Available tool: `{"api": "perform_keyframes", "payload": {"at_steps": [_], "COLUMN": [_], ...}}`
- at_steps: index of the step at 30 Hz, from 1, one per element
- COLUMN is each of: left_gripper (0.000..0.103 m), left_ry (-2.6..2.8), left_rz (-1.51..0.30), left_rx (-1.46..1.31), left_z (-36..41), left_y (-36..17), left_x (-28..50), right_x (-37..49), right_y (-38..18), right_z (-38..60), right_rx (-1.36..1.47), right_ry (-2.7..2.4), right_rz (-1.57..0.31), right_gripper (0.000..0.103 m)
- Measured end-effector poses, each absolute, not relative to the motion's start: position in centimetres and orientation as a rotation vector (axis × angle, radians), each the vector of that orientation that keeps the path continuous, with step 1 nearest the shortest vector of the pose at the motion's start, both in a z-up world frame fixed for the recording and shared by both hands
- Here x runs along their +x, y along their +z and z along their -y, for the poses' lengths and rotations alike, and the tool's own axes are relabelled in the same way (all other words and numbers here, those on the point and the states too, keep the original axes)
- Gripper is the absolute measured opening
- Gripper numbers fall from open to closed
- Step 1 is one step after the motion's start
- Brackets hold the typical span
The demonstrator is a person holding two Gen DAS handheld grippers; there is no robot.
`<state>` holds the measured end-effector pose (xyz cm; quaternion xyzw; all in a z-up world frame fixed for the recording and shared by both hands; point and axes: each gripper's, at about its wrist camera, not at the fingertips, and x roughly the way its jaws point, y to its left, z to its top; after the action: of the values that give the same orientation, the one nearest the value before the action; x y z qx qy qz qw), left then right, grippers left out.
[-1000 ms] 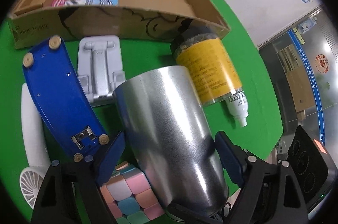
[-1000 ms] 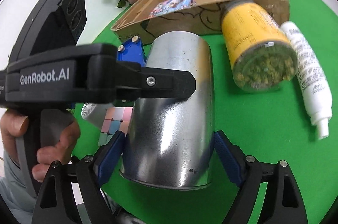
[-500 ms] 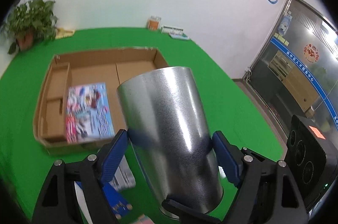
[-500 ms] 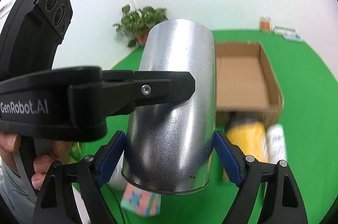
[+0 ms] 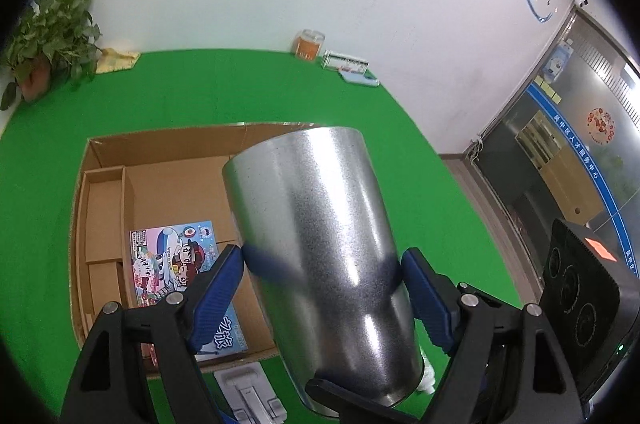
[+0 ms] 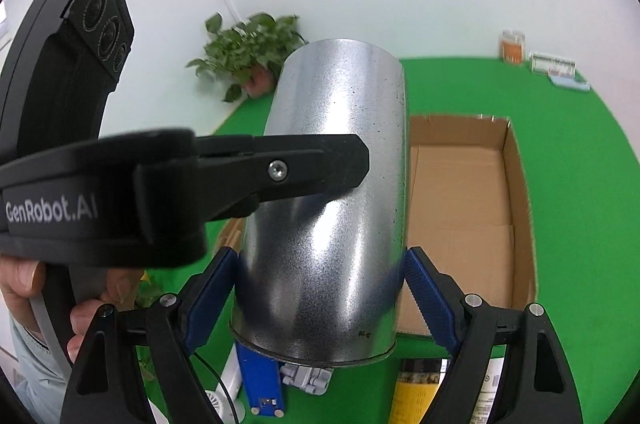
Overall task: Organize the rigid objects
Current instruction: 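Lift the cylinder with both tools and lower it beside the game box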
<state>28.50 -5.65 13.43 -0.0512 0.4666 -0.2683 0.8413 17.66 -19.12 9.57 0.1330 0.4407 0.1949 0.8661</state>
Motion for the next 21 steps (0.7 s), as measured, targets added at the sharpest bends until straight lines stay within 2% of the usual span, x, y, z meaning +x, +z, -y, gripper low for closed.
{"api": "perform_keyframes", "payload": {"at_steps": [7, 11, 17, 21], "left_gripper": [0.078, 0.078, 0.077, 0.077], "left_ry": [-0.559, -0.564, -0.560, -0.557], "left_rz": [-1.161, -1.241, -1.329, -1.330], "left_rx": [-0.148, -0.192, -0.186, -0.158], "left_z": [6.1, 6.0, 6.2, 6.2], "left_y": [5.6, 1.9, -1.9, -2.4], "left_x": [33.1, 34.9, 36.0, 35.8], "right_x": [22.5, 22.2, 23.3, 23.5], "right_y": [1.7, -2.4, -7.0, -8.8], "right_z": [18.9, 18.6, 18.6, 19.0], "right_rx": [0.294, 0.304, 0.349, 0.407], "right_ry": [0.379, 0.352, 0.323, 0.331], "right_rz": [-1.083, -1.156, -1.259, -1.312], "right_gripper": [0.083, 0.083, 0.083, 0.083]}}
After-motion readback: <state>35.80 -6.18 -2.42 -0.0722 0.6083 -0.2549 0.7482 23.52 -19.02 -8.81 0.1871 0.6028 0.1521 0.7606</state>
